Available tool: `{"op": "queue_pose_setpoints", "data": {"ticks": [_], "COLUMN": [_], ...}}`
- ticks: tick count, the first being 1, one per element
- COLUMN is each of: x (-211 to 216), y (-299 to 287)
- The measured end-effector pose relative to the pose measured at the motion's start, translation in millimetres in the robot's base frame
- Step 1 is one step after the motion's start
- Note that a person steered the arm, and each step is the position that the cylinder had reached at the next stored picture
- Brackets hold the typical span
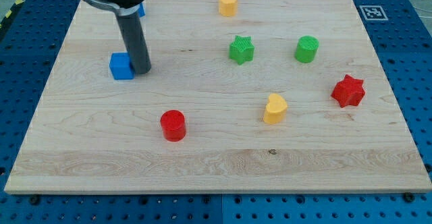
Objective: Place your hand above the red circle
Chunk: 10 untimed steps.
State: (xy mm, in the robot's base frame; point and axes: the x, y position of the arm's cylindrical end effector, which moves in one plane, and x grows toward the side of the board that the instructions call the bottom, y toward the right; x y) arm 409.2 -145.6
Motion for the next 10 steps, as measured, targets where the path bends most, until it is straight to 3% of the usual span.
{"op": "queue_pose_setpoints", "data": {"ticks": [3, 5, 10], "x": [0, 0, 48], "y": [-7, 37, 45]}}
